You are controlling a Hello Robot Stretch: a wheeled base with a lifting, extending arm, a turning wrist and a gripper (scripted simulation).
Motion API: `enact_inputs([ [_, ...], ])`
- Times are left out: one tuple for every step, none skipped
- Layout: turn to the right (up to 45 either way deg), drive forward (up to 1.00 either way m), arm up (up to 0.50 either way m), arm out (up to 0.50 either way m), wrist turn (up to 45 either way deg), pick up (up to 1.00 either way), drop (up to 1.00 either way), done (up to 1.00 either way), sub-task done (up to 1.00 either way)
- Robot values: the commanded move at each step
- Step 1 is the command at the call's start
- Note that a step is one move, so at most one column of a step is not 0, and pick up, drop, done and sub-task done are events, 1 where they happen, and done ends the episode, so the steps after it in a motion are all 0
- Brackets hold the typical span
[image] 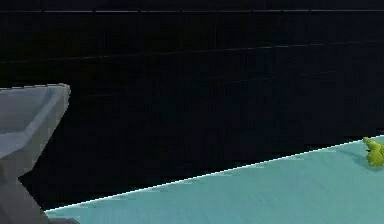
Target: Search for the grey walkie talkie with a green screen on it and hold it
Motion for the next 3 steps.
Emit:
enact_inputs([
  [24.0,0.00,0.00,0.00,0.0,0.00,0.00,0.00,0.00],
  [0.0,0.60,0.00,0.00,0.0,0.00,0.00,0.00,0.00],
  [33.0,0.00,0.00,0.00,0.0,0.00,0.00,0.00,0.00],
])
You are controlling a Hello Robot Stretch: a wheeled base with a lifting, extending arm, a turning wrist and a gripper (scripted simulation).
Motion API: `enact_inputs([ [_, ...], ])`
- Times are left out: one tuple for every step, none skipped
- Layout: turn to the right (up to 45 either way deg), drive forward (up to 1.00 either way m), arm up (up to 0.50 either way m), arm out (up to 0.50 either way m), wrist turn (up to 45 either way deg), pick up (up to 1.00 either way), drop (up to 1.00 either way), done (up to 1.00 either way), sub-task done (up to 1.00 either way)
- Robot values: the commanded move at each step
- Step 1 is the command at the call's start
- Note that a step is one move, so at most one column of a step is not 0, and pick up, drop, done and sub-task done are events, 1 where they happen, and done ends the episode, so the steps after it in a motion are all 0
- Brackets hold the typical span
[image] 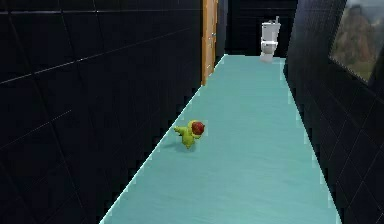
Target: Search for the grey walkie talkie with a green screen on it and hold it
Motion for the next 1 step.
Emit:
enact_inputs([
  [0.0,0.05,0.00,0.00,0.0,0.00,0.00,0.00,0.00],
])
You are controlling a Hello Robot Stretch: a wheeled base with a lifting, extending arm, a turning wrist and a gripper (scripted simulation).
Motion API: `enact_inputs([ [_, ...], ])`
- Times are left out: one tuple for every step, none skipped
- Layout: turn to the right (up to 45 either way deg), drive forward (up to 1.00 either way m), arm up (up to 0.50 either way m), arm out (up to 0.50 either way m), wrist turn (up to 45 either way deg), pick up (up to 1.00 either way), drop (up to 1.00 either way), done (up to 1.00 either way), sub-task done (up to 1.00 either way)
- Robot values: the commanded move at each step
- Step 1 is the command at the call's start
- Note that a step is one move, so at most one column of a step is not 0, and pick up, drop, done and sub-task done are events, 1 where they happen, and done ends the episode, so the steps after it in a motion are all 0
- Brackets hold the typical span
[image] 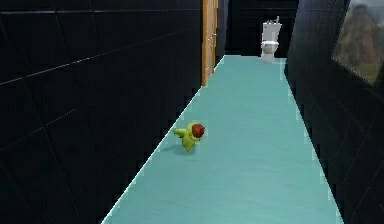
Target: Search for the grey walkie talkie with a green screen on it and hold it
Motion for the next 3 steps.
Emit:
enact_inputs([
  [18.0,0.00,0.00,0.00,0.0,0.00,0.00,0.00,0.00],
  [0.0,1.00,0.00,0.00,0.0,0.00,0.00,0.00,0.00],
  [0.0,1.00,0.00,0.00,0.0,0.00,0.00,0.00,0.00],
])
